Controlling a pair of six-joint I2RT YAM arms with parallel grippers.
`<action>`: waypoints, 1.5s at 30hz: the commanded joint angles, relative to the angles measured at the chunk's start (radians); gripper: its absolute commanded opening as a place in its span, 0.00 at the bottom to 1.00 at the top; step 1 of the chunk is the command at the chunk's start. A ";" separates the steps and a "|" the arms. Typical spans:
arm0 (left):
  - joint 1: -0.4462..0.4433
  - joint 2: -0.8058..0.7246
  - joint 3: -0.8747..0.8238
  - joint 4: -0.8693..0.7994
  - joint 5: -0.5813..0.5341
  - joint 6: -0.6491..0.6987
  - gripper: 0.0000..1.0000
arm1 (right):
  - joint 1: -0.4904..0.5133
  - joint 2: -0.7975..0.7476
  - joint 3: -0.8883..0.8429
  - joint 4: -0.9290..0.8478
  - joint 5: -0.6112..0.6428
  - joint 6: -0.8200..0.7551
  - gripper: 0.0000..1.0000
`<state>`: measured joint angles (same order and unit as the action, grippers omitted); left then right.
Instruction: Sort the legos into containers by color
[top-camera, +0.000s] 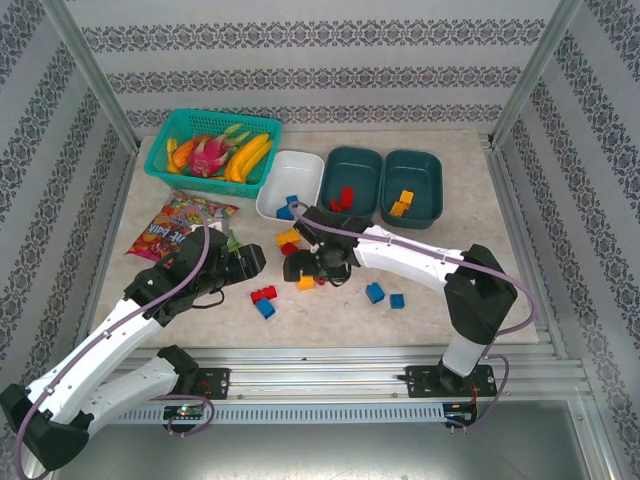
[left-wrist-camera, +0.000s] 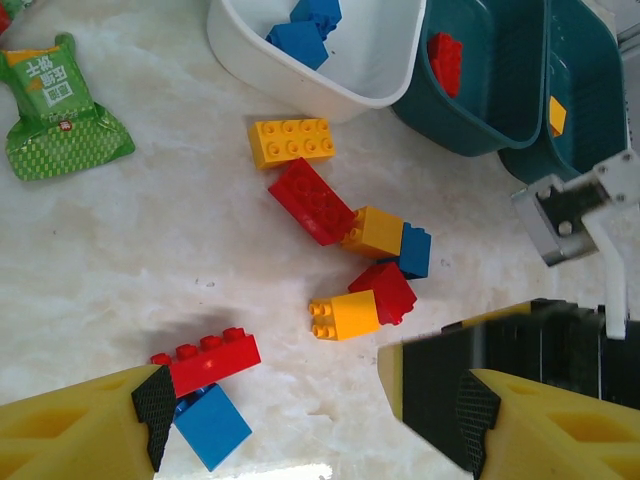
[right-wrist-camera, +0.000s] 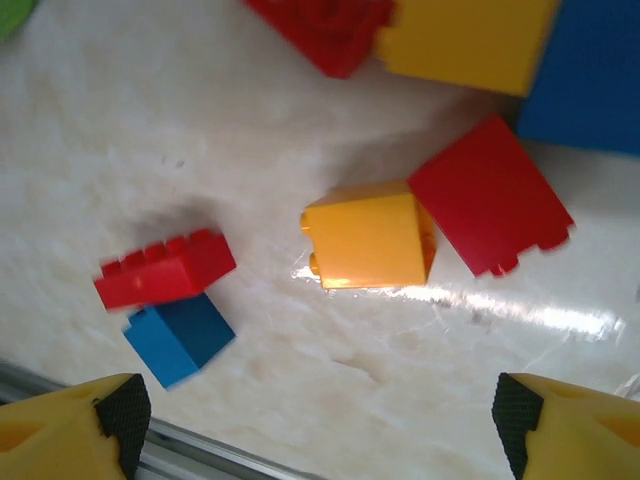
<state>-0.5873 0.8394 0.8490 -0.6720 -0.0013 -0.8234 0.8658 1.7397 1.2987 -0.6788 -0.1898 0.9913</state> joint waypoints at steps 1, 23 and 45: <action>0.006 -0.034 0.014 0.000 0.012 0.024 0.77 | 0.000 0.027 -0.012 0.006 -0.014 0.407 0.91; 0.006 -0.202 0.100 -0.113 0.086 0.142 0.80 | 0.037 0.205 0.001 0.106 0.155 0.987 0.75; 0.006 -0.143 0.156 -0.084 0.133 0.182 0.82 | 0.046 0.047 0.041 0.025 0.231 0.780 0.25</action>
<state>-0.5873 0.6659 0.9695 -0.7860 0.1059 -0.6659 0.9062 1.9041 1.3003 -0.5598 -0.0303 1.8858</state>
